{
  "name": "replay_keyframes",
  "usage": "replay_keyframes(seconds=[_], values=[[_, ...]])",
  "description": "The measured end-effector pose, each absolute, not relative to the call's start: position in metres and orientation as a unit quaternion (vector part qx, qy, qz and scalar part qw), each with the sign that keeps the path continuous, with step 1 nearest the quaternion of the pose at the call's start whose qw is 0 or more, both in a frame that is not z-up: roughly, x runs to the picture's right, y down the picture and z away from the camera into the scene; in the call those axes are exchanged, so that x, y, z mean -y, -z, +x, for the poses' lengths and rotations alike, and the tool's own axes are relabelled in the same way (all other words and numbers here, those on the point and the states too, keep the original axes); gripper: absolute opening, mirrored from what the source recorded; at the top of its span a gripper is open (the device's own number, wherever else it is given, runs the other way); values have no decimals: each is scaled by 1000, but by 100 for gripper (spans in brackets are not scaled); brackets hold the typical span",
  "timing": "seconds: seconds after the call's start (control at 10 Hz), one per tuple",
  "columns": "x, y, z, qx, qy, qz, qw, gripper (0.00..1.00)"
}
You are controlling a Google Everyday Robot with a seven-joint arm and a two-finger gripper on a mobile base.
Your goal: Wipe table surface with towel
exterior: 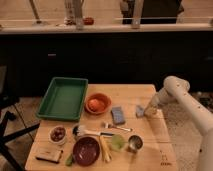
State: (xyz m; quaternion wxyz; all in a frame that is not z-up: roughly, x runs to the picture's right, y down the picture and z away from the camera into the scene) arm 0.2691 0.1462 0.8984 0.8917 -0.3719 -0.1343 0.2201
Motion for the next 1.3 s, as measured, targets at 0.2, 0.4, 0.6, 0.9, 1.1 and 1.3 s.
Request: replay_keyframes(seconds=[0.2, 0.4, 0.6, 0.9, 1.1, 1.3], values=[[-149, -901, 250, 149, -203, -392, 885, 0], [-156, -895, 239, 167, -191, -410, 876, 0], [-164, -885, 250, 173, -187, -417, 872, 0], [-172, -876, 283, 161, -202, -417, 871, 0], [-172, -876, 296, 150, -212, -414, 872, 0], [-167, -878, 303, 141, -221, -407, 875, 0]])
